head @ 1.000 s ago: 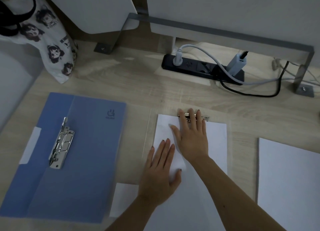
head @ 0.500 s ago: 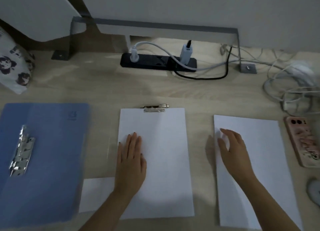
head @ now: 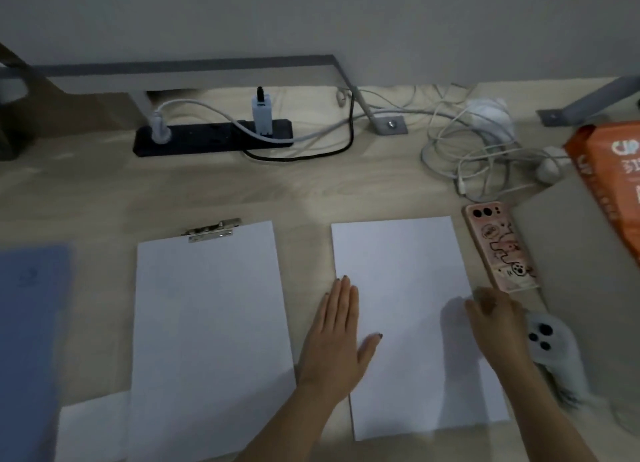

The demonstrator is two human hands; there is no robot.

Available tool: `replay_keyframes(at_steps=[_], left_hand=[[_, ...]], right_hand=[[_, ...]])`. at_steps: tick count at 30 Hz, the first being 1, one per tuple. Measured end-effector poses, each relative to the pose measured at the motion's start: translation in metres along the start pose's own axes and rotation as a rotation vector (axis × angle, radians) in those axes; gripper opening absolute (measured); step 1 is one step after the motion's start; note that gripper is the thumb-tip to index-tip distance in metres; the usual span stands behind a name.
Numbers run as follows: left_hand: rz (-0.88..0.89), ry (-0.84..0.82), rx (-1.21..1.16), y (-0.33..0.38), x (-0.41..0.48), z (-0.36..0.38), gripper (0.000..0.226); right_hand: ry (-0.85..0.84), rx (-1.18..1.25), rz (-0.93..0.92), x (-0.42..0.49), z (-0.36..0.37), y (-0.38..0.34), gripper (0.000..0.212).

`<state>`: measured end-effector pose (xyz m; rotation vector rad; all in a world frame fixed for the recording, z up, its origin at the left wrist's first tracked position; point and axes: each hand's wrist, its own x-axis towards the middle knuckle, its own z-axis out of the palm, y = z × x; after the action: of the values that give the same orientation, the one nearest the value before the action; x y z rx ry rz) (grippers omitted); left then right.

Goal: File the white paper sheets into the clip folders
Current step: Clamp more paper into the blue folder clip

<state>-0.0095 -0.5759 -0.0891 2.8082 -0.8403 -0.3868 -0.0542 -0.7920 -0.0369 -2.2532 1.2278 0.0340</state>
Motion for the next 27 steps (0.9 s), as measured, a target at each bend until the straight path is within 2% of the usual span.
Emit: replay_keyframes(at_steps=[4,10,16,19,20,22,25,27], left_hand=[[0.012,-0.002,0.014,0.002,0.001,0.005,0.073],[0.004,0.017,-0.016,0.002,0.001,0.004,0.072],[0.012,0.004,-0.066,0.002,0.002,0.002,0.069],[0.009,-0.013,-0.094,0.001,0.001,0.002,0.068],[0.010,-0.019,-0.106,0.001,0.001,0.002,0.068],[0.013,-0.062,-0.132,0.001,0.001,0.001,0.067],[-0.011,-0.052,-0.314,0.004,-0.001,-0.011,0.068],[-0.167,-0.032,-0.661,0.011,0.002,-0.027,0.073]], right_hand=[[-0.107,0.111,0.135,0.014,-0.002,0.003,0.013],[-0.258,0.191,0.193,0.021,-0.010,0.001,0.025],[-0.308,0.317,0.121,0.015,-0.017,0.001,0.031],[-0.430,0.432,0.091,0.009,-0.019,-0.003,0.005],[-0.451,0.445,0.077,0.007,-0.019,-0.001,0.015],[-0.436,0.499,0.037,0.003,-0.023,0.000,0.023],[-0.448,0.621,0.010,-0.007,-0.034,-0.008,0.028],[-0.442,0.692,-0.001,-0.014,-0.042,-0.012,0.033]])
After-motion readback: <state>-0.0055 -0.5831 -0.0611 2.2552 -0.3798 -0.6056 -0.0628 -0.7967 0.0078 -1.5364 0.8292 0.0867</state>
